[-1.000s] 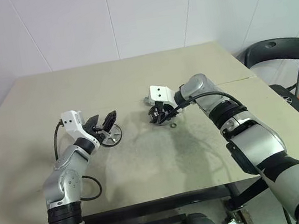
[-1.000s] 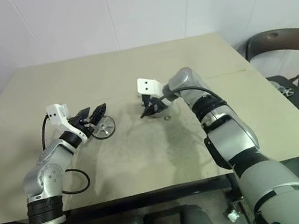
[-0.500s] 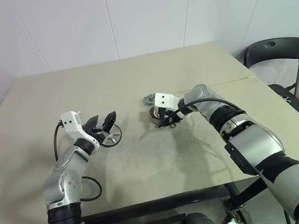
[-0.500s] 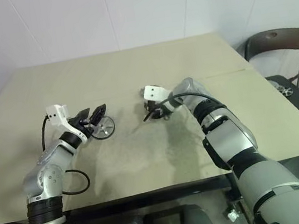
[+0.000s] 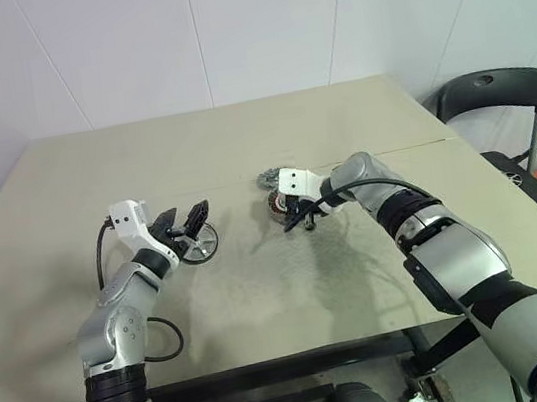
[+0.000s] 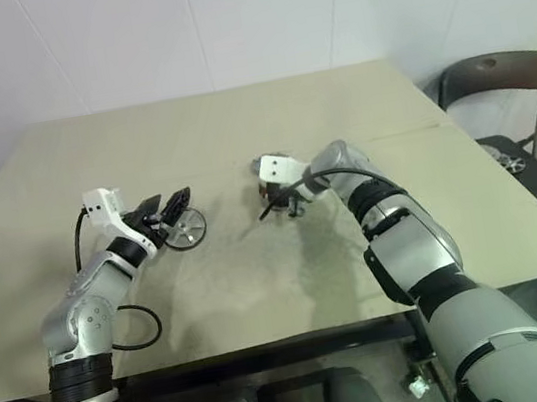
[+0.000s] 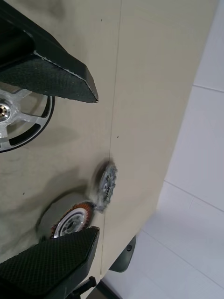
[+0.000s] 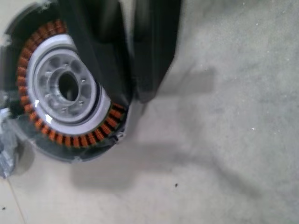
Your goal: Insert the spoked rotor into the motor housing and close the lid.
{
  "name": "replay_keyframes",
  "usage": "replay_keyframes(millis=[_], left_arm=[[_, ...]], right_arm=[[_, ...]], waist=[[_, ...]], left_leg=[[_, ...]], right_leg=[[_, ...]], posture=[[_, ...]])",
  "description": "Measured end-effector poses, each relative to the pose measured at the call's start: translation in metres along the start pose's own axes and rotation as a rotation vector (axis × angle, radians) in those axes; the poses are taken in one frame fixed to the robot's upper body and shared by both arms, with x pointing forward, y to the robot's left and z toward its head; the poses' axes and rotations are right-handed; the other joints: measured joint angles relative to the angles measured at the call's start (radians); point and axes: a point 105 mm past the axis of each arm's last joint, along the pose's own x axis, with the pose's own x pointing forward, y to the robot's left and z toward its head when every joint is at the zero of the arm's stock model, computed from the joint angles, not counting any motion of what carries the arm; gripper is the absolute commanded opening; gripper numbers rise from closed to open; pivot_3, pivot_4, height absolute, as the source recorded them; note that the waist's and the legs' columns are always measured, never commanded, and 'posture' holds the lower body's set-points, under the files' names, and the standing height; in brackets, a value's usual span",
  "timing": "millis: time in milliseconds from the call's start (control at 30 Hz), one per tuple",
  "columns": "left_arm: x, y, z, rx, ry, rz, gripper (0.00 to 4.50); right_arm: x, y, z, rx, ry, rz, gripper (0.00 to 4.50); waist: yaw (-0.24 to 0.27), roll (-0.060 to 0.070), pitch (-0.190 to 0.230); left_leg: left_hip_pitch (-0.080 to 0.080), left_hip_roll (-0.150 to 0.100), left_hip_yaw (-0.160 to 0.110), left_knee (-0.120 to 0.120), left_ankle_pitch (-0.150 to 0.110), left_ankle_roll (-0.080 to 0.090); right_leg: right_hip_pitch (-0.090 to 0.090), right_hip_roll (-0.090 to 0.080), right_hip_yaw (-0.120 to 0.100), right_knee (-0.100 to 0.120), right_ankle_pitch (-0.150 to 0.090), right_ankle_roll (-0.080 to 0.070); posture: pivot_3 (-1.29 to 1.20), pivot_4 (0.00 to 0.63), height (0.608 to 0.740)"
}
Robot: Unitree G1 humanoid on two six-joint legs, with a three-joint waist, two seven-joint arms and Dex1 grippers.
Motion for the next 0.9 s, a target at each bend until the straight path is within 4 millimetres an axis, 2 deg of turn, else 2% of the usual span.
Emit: replay_keyframes(millis=[567,900], left_arm=[[0.0002,-0.0002,0.0002,0.0,-0.001,-0.001,4.5],[0.0007,-0.0004,0.0002,-0.001,-0.001,-0.001,4.5]], right_arm=[[0.002,-0.001,0.0009,-0.003,0.008,-0.018,0.02],[-0.0011,0.003,0.0038,-0.015,-0.003,0.037,0.02]], waist=[[0.0,0.0,0.0],[0.0,0.0,0.0]], left_leg=[[0.001,0.0,0.0,0.0,0.0,0.0],[0.001,0.0,0.0,0.0,0.0,0.0]], right_leg=[[0.001,0.0,0.0,0.0,0.001,-0.001],[0.001,0.001,0.0,0.0,0.001,-0.001]], posture=[[0.0,0.0,0.74],[0.0,0.0,0.74]])
